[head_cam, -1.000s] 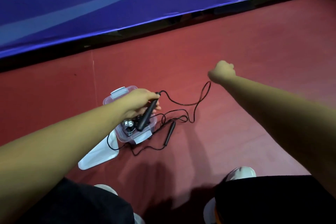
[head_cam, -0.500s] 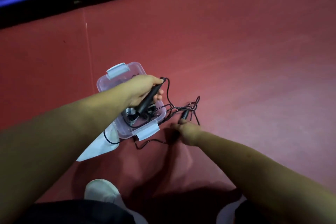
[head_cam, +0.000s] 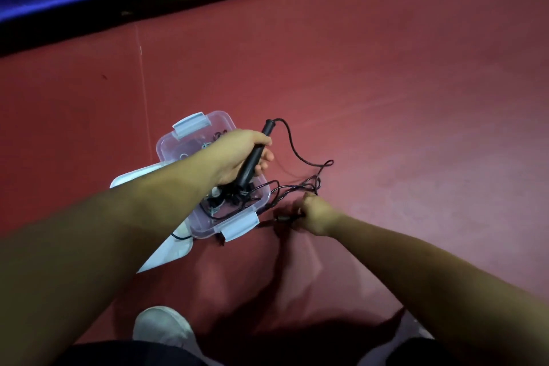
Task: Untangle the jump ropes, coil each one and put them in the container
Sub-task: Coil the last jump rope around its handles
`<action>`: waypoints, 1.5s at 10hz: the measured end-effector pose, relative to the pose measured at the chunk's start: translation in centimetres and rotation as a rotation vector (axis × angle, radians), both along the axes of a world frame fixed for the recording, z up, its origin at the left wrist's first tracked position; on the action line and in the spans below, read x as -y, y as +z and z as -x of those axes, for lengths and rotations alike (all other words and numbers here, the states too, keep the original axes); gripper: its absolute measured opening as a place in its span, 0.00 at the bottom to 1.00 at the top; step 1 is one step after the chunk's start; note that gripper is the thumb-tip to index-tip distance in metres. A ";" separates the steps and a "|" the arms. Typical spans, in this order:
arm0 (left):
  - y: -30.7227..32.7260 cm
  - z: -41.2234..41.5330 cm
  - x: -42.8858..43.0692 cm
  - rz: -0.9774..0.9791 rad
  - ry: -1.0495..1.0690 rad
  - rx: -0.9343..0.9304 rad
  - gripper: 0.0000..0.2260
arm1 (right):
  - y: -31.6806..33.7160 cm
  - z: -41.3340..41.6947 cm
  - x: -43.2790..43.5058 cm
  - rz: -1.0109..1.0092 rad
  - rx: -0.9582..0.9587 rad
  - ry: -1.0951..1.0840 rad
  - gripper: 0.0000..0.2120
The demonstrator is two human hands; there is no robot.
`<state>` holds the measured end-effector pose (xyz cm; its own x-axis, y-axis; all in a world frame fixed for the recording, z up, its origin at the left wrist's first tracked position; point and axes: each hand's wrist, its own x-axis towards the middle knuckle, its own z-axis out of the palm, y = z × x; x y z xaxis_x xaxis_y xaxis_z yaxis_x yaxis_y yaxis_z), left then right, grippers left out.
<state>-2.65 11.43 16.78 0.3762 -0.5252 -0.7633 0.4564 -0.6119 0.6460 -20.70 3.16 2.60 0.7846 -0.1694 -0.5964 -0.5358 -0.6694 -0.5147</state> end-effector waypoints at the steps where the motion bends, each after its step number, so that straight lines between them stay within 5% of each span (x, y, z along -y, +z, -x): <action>1: 3.1 1.3 0.3 0.098 0.010 0.003 0.05 | 5.3 -0.1 2.1 -0.123 -0.003 -0.166 0.16; 3: 12.1 4.1 -0.2 0.275 -0.098 0.141 0.04 | 18.6 4.1 5.2 -0.248 -0.223 -0.108 0.09; 5: 17.6 7.7 -2.8 0.392 -0.127 0.243 0.07 | 30.7 8.4 6.8 -0.226 -0.070 -0.266 0.10; 6: 19.2 8.9 -3.9 0.398 -0.140 0.264 0.06 | 32.1 10.0 5.5 0.067 -0.369 -0.017 0.09; 7: 19.8 9.7 -4.8 0.334 -0.184 0.264 0.06 | 30.4 12.0 2.1 0.029 -0.807 0.269 0.09; 8: 19.5 10.7 -6.1 0.283 -0.266 0.263 0.05 | 29.9 13.3 -0.3 -0.314 -0.639 0.130 0.14; 9: 18.4 11.2 -6.9 0.312 -0.189 0.233 0.05 | 32.0 12.5 -0.1 -0.465 -0.091 -0.305 0.09; 10: 18.0 11.6 -7.0 0.361 -0.077 0.183 0.09 | 34.6 12.0 0.5 -0.803 0.214 -0.776 0.08; 11: 18.2 12.0 -6.9 0.462 -0.042 0.104 0.08 | 35.6 11.8 0.9 -1.039 0.451 -0.886 0.07; 12: 19.1 13.1 -6.9 0.537 -0.062 -0.001 0.08 | 36.3 11.4 0.8 -1.005 0.652 -0.897 0.06; 14: 20.1 14.2 -5.9 0.591 -0.161 -0.037 0.08 | 35.5 10.2 -0.9 -0.845 0.658 -0.837 0.05; 15: 19.8 14.3 -5.6 0.561 -0.245 0.023 0.11 | 35.5 10.3 -0.4 -0.406 0.651 -0.690 0.11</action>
